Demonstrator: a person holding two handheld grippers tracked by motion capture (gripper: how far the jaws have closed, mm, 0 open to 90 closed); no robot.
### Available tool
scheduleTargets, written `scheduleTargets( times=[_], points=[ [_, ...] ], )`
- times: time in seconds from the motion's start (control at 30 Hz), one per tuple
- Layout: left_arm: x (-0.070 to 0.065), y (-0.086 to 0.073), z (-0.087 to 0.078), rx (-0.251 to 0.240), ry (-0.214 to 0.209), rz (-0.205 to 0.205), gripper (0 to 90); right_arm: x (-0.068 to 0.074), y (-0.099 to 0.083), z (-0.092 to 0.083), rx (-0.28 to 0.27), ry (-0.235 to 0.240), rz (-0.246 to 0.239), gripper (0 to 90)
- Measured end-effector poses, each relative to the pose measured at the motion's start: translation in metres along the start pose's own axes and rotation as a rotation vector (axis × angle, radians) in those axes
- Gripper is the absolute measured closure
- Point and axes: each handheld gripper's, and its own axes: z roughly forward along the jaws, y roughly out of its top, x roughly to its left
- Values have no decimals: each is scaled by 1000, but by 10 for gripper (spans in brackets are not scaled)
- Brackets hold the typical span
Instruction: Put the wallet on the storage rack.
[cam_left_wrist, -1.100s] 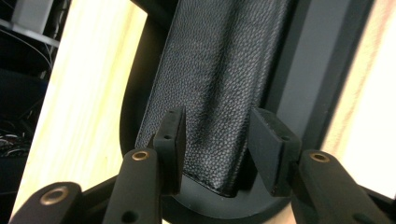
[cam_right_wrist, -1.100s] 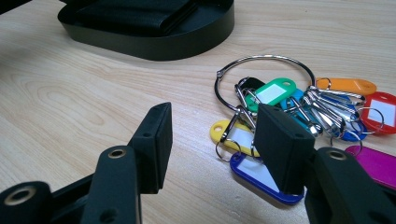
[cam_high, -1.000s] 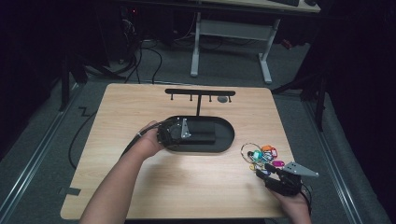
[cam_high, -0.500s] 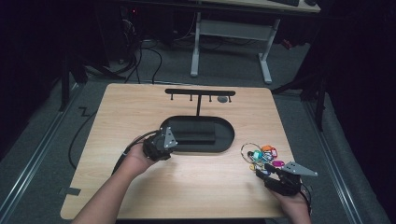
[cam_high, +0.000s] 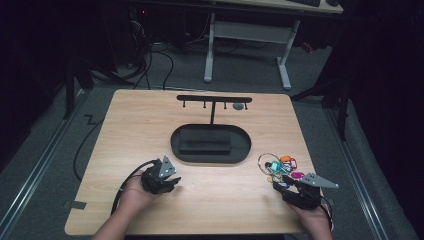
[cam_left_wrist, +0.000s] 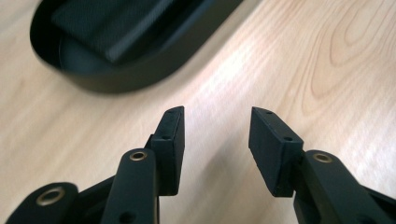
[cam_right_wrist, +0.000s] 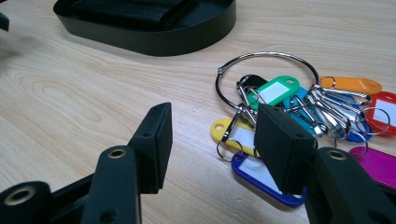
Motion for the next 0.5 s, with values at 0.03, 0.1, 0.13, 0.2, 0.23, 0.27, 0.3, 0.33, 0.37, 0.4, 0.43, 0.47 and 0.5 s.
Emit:
scheduleTargets(
  times=[0.03,0.1,0.13,0.2,0.23,0.27,0.3,0.33,0.37,0.4,0.43,0.47,0.5],
  points=[
    [-1,-4,-2,-8,-1,-20,545,0,0,0,1,0,0,472],
    [-2,-11,-7,-35,-10,-64,534,0,0,1,4,0,0,472],
    [-3,-15,-10,-45,-14,-81,522,0,0,1,4,0,-2,472],
    [-6,-23,-15,-64,-18,-106,496,1,0,1,8,0,-2,472],
    [-7,-27,-18,-76,-22,-122,479,1,-1,1,7,0,-2,472],
    [-9,-32,-20,-90,-21,-135,459,1,-1,1,6,-1,-6,472],
    [-10,-38,-23,-107,-15,-154,436,1,-1,1,9,-1,-8,468],
    [-11,-44,-26,-123,-3,-178,418,2,-1,1,11,2,-12,466],
    [-12,-50,-29,-143,1,-208,404,2,0,1,10,3,-17,461],
    [-13,-54,-32,-159,-4,-242,399,2,0,1,11,6,-22,460],
    [-13,-56,-36,-167,-11,-264,387,3,0,2,12,8,-21,459],
    [-13,-57,-39,-181,-4,-267,365,4,0,2,11,10,-21,458],
    [-13,-59,-42,-191,14,-261,359,4,1,3,13,12,-29,457]
  ],
)
